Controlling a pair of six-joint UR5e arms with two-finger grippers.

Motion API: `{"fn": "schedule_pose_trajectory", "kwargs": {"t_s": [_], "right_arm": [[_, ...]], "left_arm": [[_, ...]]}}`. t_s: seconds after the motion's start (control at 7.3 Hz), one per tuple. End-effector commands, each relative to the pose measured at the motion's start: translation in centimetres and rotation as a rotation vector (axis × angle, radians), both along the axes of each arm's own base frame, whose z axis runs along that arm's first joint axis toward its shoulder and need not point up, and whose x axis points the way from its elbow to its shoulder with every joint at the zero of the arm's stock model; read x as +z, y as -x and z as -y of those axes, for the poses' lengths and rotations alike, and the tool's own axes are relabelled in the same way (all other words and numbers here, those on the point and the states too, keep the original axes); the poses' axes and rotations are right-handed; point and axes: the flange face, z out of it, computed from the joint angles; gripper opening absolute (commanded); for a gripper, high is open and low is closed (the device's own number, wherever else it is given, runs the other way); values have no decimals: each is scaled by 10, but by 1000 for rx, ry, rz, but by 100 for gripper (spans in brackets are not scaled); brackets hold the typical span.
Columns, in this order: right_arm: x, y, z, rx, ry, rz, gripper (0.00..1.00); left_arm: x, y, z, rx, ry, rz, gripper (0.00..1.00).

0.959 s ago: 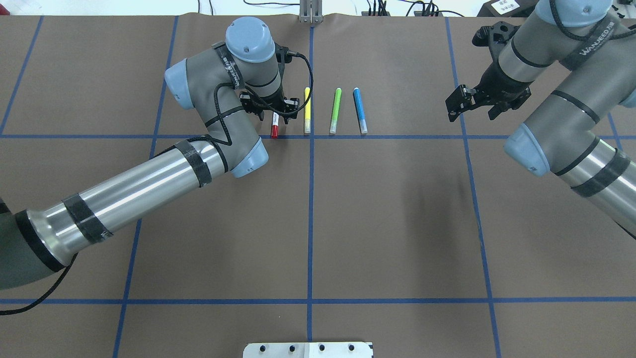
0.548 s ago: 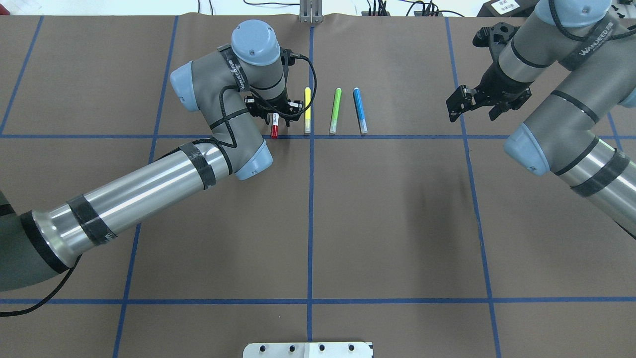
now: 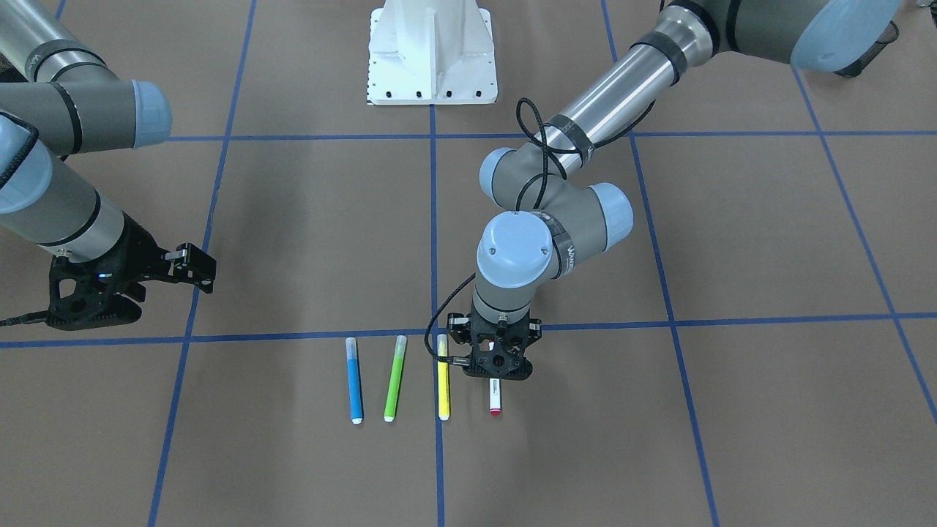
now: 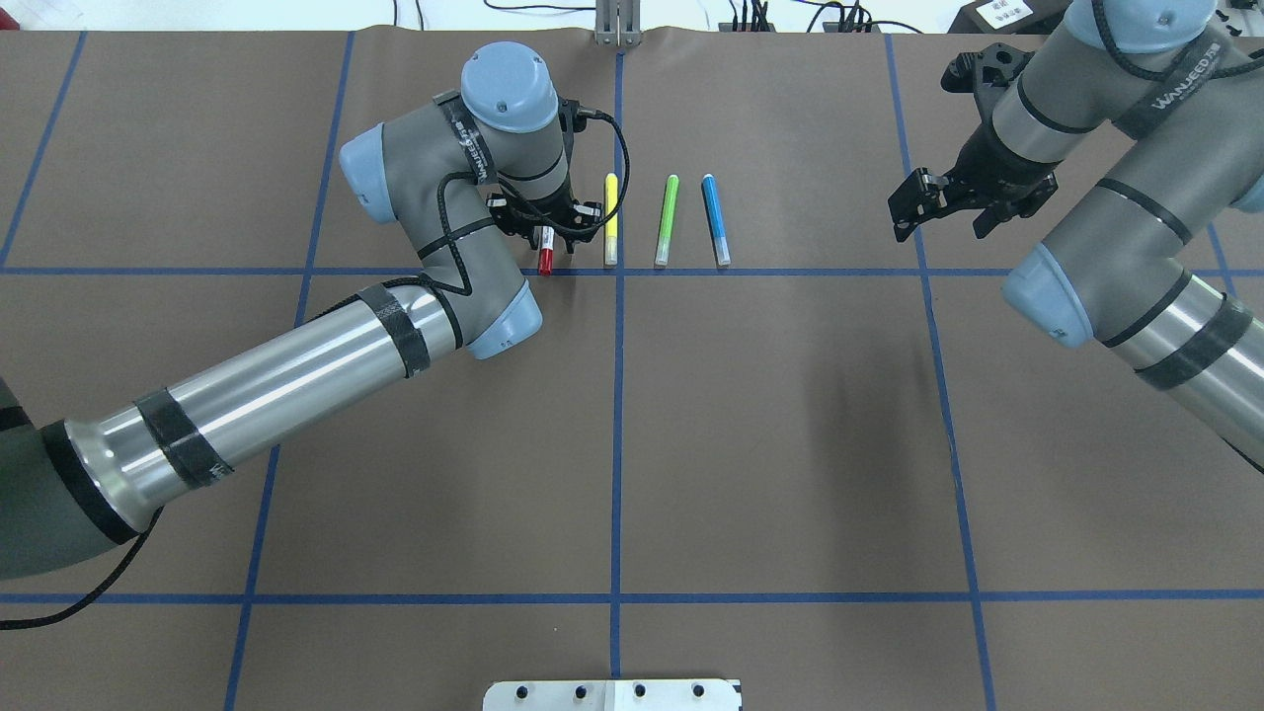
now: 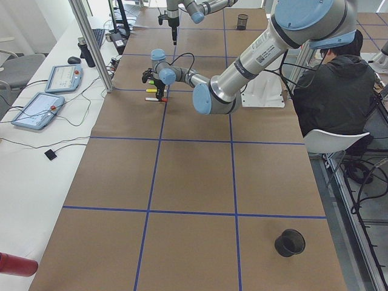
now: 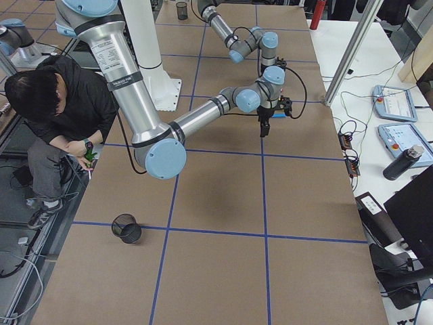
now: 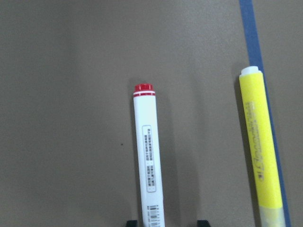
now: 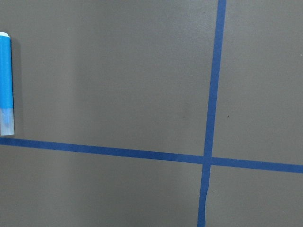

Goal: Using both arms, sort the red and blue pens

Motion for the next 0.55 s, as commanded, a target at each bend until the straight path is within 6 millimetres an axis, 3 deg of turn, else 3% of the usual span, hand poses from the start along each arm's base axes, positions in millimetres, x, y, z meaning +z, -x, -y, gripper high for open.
{"fn": "schedule_pose_trajectory", "kwargs": {"t_s": [0.0, 0.41], "right_arm": [[0, 0, 0, 0, 0, 0, 99], [0, -1, 0, 1, 0, 0, 99]], "left_arm": [[3, -1, 0, 0, 4, 4, 53], [3, -1, 0, 0, 5, 5, 46]]}}
